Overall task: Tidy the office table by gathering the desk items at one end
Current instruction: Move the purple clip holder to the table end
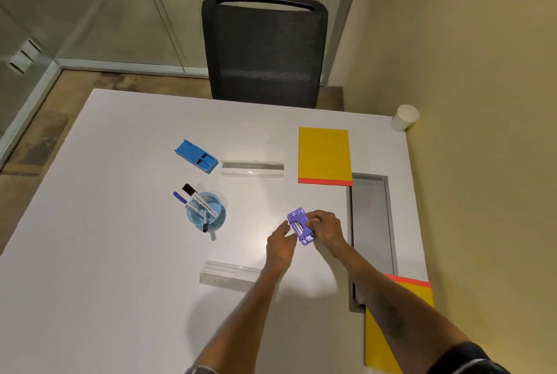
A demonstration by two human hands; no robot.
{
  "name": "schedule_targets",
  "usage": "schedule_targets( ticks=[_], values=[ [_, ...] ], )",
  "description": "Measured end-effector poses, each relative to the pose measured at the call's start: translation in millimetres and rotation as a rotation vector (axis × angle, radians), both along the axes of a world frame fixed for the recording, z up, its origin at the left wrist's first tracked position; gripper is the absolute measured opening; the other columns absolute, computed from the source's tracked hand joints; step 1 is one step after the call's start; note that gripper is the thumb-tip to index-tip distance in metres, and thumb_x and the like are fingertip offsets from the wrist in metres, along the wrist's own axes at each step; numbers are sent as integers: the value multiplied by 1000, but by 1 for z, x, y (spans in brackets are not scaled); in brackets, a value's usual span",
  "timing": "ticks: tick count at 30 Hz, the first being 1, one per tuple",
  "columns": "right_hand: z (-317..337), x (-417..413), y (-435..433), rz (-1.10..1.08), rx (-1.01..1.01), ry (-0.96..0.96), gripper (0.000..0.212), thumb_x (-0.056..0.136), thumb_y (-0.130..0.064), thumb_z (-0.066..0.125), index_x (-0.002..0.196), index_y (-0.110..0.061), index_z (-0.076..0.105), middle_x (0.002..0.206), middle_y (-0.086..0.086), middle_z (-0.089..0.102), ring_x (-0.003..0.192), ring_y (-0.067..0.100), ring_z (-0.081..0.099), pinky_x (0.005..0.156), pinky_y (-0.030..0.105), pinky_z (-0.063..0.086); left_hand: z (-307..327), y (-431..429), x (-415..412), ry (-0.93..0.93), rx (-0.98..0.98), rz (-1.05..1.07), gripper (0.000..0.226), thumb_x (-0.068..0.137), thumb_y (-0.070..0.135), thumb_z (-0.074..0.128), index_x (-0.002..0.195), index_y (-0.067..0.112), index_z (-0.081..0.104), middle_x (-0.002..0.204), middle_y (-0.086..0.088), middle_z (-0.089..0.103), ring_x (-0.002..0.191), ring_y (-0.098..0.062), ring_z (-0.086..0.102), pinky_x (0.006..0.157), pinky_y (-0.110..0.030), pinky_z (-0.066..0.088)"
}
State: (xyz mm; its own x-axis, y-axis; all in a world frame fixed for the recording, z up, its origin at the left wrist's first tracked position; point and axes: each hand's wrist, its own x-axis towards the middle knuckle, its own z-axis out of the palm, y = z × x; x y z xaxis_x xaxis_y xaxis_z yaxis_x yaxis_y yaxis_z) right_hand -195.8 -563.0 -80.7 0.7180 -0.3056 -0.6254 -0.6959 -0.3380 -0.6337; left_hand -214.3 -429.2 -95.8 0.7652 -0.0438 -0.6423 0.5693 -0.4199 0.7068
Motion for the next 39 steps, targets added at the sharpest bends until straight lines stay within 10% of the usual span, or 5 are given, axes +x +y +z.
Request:
schedule_targets(
  ticks=[9, 13, 21, 28, 39],
  values=[
    [14, -57, -83, -342, 47, -23, 28, 84, 1, 59, 108, -1, 73, 102, 18, 73, 82, 25, 62, 76, 36, 52, 13, -78, -27, -26, -33, -264, 27, 93, 0, 52, 80, 24, 48, 94, 2, 60, 94, -21, 52, 83, -28, 40],
    [15, -78, -115, -448, 44, -46, 29, 88, 1, 57, 114, 4, 70, 115, 22, 71, 103, 39, 68, 94, 51, 54, 18, -110, -40, -70, -107, -400, 24, 93, 0, 54, 116, -1, 63, 111, -13, 69, 91, -18, 60, 74, -12, 50],
    [15, -112, -165, -595, 36, -83, 32, 88, 3, 54, 116, 4, 69, 116, 23, 70, 106, 44, 66, 95, 54, 53, 21, -167, -62, -66, -207, -522, 38, 93, 20, 64, 131, 23, 62, 121, -2, 71, 98, -14, 64, 72, -6, 44],
    [7, -131, -195, -671, 12, -90, 31, 87, 5, 55, 114, 3, 71, 112, 19, 72, 84, 22, 61, 47, 1, 43, 17, -203, -69, -32, -232, -595, 45, 92, 19, 65, 136, 27, 58, 123, -4, 71, 94, -18, 64, 76, -14, 47],
    [-21, -141, -219, -729, -30, -56, 29, 93, 5, 55, 120, 5, 66, 119, 20, 69, 89, 20, 59, 46, -2, 41, -4, -234, -75, 12, -234, -649, 48, 94, 19, 64, 141, 17, 53, 130, -7, 66, 107, -19, 63, 99, -30, 50]
  ],
)
